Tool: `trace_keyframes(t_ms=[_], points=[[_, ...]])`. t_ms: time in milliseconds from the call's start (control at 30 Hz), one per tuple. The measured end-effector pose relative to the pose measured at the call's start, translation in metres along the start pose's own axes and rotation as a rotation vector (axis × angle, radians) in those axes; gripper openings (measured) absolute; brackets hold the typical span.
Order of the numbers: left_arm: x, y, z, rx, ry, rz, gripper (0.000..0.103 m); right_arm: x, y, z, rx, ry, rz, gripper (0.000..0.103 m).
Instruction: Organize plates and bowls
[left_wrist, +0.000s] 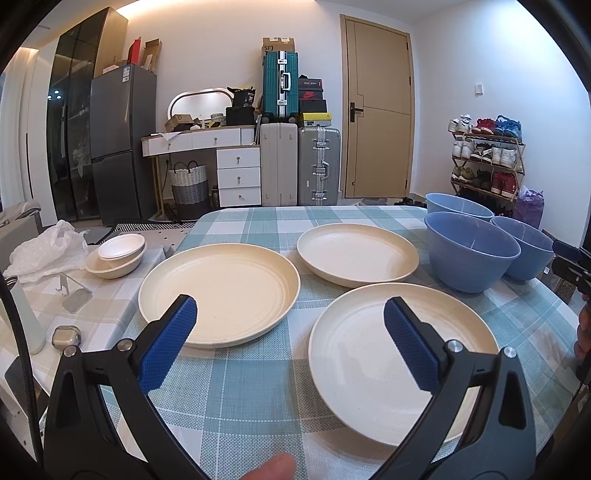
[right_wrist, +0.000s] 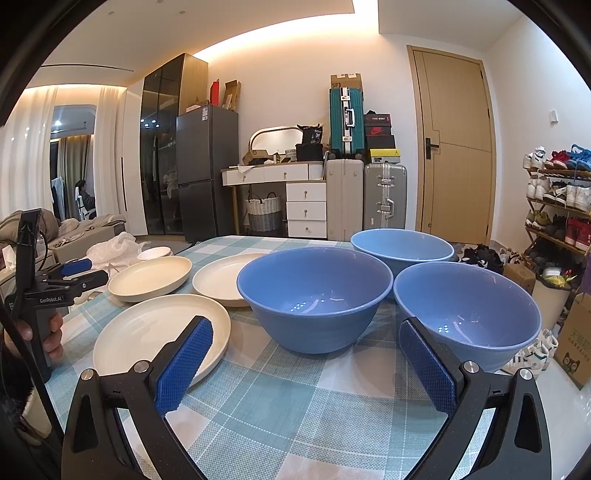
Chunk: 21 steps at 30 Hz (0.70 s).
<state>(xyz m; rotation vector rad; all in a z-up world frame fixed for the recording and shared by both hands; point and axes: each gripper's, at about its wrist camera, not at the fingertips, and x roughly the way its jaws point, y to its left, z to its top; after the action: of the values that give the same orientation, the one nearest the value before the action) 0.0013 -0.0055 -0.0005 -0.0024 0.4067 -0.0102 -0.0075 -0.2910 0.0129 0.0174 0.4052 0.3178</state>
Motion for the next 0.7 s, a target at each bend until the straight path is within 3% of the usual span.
trace_keyframes(t_ms=[700], points=[[-0.0010, -0.0002, -0.0001, -0.004, -0.001, -0.001, 0.101, 0.0041, 0.0031, -0.0085, -0.010, 0.025, 0.000, 0.103]])
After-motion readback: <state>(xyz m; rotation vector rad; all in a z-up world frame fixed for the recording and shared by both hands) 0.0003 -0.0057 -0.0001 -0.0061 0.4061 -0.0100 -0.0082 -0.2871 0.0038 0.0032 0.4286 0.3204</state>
